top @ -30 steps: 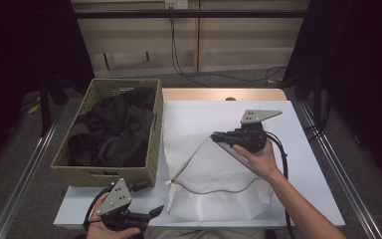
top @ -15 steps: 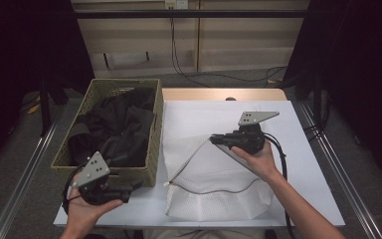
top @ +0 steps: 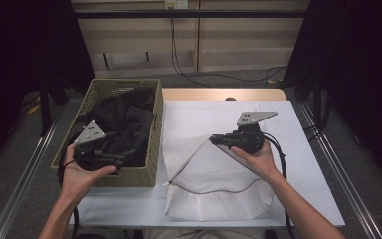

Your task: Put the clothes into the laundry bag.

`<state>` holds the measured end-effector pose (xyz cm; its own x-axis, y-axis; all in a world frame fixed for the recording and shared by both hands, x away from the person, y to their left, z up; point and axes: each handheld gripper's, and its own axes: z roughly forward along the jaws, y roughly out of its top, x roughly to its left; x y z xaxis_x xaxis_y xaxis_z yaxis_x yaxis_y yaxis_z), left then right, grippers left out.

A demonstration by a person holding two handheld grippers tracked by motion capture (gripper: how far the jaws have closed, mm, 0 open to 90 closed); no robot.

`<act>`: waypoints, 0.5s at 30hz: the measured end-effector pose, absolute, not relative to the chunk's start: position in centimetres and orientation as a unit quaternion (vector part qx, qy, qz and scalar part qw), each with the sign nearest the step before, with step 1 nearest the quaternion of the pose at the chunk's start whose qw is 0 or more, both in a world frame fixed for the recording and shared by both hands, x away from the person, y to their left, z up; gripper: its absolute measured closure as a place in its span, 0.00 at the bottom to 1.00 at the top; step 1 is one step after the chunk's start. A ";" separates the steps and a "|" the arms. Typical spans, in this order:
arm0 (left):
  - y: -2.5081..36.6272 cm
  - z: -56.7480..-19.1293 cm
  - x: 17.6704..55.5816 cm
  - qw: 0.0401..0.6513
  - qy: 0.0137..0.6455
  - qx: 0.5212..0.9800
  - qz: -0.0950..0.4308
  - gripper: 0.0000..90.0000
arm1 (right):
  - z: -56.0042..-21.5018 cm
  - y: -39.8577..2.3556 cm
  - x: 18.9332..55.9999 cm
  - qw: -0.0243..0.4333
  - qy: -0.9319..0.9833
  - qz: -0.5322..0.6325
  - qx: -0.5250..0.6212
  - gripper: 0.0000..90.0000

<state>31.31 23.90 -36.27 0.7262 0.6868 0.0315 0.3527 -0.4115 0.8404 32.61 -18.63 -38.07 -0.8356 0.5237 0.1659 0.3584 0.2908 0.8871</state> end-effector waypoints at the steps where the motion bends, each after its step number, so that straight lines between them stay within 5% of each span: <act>1: 23.6 -36.2 31.6 0.429 0.316 0.825 0.188 0.11 | -38.1 -18.6 32.6 0.078 0.800 0.527 0.275 0.99; 6: 22.8 -36.1 33.4 0.401 0.310 0.837 0.208 0.06 | -38.1 -18.4 32.6 0.076 0.802 0.525 0.273 0.99; 12: 22.1 -36.6 35.6 0.349 0.341 0.857 0.167 0.08 | -38.2 -18.5 32.7 0.072 0.803 0.528 0.268 0.99; 15: 22.5 -36.3 36.8 0.342 0.330 0.855 0.209 0.05 | -38.4 -18.5 32.8 0.071 0.802 0.527 0.270 0.99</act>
